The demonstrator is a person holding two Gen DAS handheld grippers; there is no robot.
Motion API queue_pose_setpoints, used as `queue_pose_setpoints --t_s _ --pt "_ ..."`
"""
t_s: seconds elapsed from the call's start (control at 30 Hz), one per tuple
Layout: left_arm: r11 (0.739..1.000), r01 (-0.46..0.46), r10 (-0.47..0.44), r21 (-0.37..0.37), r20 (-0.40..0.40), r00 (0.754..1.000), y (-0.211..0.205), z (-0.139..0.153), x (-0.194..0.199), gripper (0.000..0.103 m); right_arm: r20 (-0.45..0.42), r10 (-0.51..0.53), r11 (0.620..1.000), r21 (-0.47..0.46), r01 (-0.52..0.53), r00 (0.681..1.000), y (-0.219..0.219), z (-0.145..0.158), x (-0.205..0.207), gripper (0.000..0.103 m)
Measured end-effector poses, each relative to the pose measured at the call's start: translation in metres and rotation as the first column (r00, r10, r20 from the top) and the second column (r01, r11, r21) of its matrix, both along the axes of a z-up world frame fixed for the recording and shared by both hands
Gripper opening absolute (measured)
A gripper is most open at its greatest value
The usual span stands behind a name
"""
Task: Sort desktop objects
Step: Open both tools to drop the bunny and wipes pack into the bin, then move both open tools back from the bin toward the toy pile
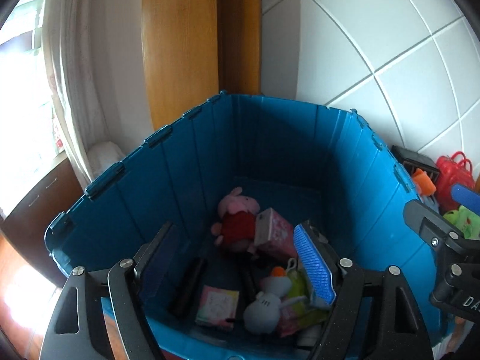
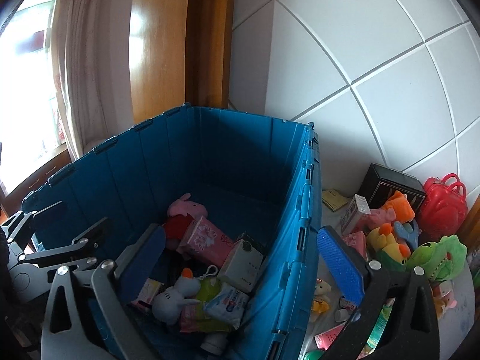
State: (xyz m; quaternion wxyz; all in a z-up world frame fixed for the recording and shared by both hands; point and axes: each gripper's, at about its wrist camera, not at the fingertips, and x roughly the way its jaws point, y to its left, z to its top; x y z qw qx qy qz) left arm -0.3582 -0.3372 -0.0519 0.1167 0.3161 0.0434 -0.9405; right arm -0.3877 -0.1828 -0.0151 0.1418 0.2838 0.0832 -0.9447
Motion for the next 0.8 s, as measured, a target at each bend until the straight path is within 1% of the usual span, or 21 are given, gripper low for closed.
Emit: queue_pose_setpoints --t_s 0.23,0.47,0.6,0.73,0.8 --pt "1.000 0.007 -0.007 -0.001 -0.012 1.000 0.000 0.003 0.006 0.080 -0.009 -0.012 1.000 0.004 0.012 1.000 0.007 0.003 0.011 0.103" --pt "0.999 0.042 -0.043 -0.019 -0.035 0.998 0.023 0.011 0.016 0.080 -0.045 -0.067 0.998 -0.021 0.067 0.997 0.037 0.013 0.028 0.103" --pt "0.996 0.088 -0.090 -0.030 -0.069 0.994 0.053 0.020 0.023 0.080 -0.059 -0.115 0.993 -0.034 0.113 0.992 0.066 0.016 0.040 0.103" --pt "0.987 0.153 -0.157 -0.043 -0.107 0.982 0.095 0.030 0.030 0.080 -0.073 -0.190 0.981 -0.050 0.187 0.979 0.112 0.019 0.055 0.103" --pt "0.978 0.201 -0.206 -0.055 -0.124 0.971 0.123 0.035 0.036 0.080 -0.078 -0.237 0.971 -0.063 0.232 0.968 0.140 0.020 0.063 0.103"
